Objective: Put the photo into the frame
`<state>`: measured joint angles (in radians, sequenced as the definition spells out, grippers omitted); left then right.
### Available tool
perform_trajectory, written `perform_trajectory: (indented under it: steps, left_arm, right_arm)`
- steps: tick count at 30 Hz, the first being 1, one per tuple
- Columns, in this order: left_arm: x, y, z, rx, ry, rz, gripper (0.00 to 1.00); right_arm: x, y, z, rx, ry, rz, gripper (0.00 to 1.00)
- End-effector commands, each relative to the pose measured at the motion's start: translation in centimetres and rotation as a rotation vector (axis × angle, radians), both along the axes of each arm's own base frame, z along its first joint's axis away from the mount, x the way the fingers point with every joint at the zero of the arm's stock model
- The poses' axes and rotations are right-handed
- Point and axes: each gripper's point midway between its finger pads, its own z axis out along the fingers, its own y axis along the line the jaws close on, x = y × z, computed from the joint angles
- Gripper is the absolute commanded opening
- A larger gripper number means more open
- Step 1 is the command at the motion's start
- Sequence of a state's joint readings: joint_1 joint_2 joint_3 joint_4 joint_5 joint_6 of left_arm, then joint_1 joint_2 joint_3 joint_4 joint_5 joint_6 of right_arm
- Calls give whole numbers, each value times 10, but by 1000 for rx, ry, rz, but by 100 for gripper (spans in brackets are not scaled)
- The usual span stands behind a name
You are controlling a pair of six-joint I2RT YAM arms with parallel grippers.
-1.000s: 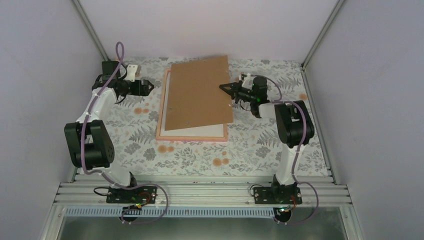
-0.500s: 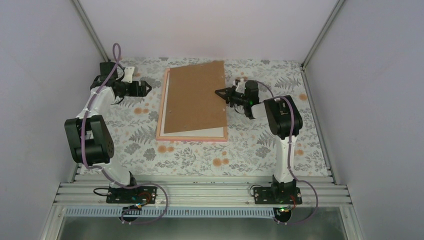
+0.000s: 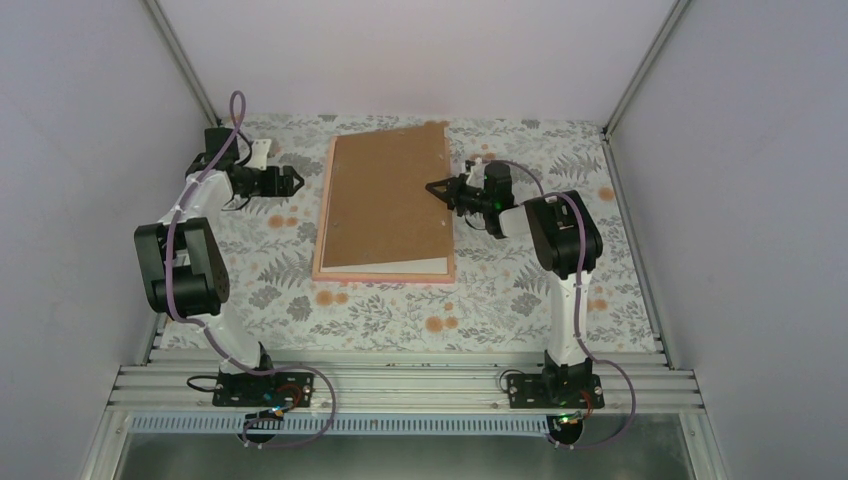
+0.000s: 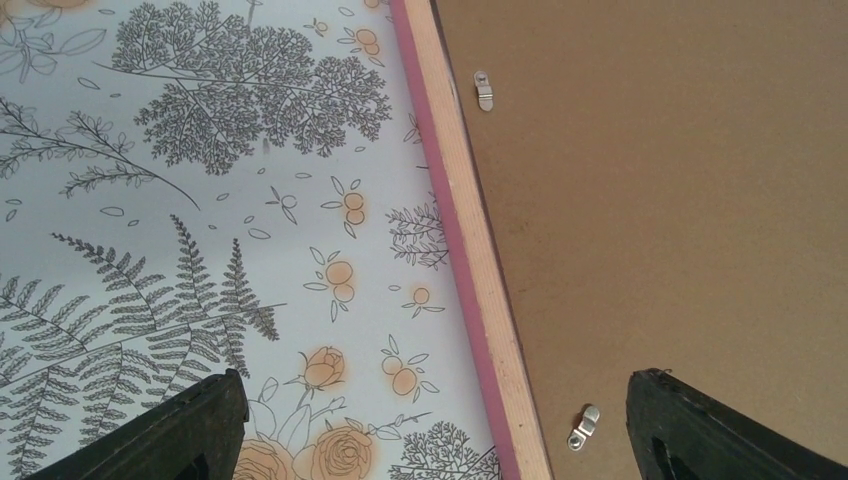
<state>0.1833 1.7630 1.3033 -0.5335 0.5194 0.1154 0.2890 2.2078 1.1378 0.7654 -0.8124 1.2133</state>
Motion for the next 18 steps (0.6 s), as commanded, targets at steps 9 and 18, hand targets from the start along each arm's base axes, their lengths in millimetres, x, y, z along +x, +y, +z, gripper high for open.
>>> perform_trajectory:
  steps: [9,18]
  left_arm:
    - [12,6,1,-1,-7,17,94]
    - [12,5,-2,-6,2,17,94]
  right_arm:
    - [-28,5,10,-1,9,47,4]
    - [-21,9,-9,-78,16,57,4]
